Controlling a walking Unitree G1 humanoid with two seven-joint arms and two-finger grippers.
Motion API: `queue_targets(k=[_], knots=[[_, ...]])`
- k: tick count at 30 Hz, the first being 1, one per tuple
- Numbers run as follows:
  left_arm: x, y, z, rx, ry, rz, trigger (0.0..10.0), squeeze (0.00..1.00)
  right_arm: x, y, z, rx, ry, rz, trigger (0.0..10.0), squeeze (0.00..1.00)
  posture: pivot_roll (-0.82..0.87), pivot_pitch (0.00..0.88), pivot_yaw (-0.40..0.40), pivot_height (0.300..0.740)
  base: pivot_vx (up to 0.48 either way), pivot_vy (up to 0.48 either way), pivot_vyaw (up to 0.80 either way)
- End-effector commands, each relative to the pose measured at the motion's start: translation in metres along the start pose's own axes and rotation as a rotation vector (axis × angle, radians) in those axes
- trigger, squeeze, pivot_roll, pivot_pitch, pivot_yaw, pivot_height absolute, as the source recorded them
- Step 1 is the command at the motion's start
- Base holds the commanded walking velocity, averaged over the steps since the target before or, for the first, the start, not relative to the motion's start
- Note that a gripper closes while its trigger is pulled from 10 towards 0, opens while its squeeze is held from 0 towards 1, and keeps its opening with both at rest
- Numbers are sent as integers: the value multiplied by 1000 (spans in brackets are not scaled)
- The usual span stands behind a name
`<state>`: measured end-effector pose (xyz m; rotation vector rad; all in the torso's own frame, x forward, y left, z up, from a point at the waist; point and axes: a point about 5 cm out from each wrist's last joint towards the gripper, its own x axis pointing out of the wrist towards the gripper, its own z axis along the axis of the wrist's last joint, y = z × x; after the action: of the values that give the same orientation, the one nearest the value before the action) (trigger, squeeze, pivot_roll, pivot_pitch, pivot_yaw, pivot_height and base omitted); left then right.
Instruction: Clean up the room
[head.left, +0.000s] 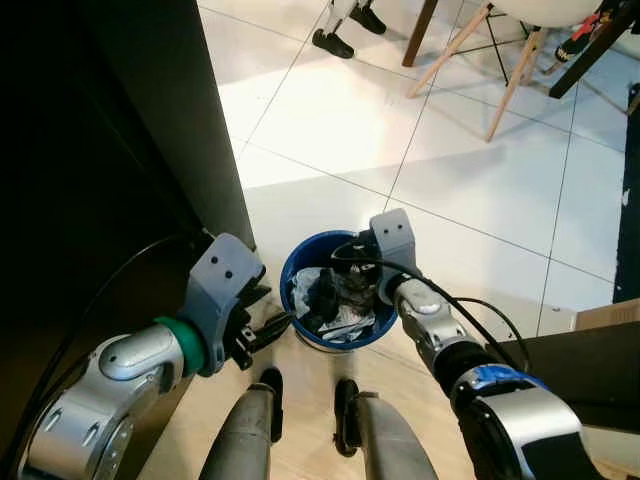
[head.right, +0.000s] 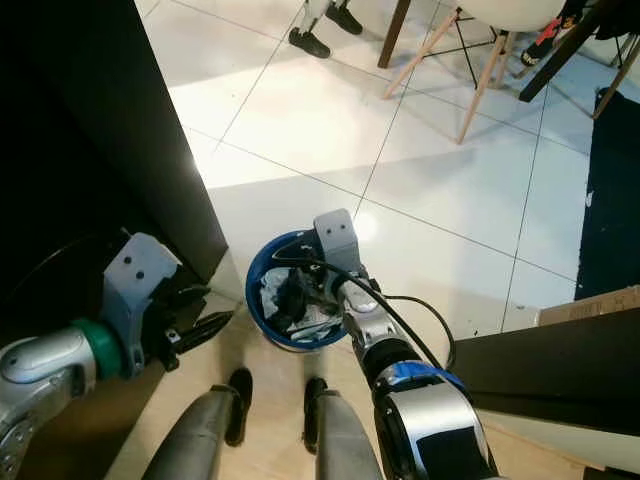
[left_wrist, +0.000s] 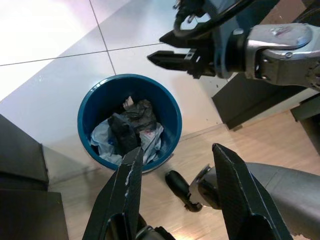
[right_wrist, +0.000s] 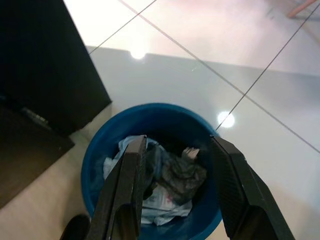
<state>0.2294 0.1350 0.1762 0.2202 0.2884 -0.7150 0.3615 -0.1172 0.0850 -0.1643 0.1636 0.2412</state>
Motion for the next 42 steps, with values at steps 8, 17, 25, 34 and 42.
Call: queue_targets(k=[8,17,25,34,42], knots=[[21,20,-6,-27,-60,247,10000,0,-22,15,5,176,-255,-33,10000,0,111,238,1,740,0,0,0],[36,30,0,-53,-135,336,10000,0,-42,16,37,177,-445,-80,10000,0,40,175,0,740,0,0,0],[51,36,1,-67,-181,428,10000,0,-49,-2,64,111,-565,-119,10000,0,19,113,-12,740,0,0,0],[54,44,-3,-46,-187,476,10000,0,-53,4,64,111,-528,-113,10000,0,38,85,5,740,0,0,0],[57,53,-2,-29,-195,491,10000,0,-53,8,63,118,-519,-123,10000,0,26,65,23,740,0,0,0]])
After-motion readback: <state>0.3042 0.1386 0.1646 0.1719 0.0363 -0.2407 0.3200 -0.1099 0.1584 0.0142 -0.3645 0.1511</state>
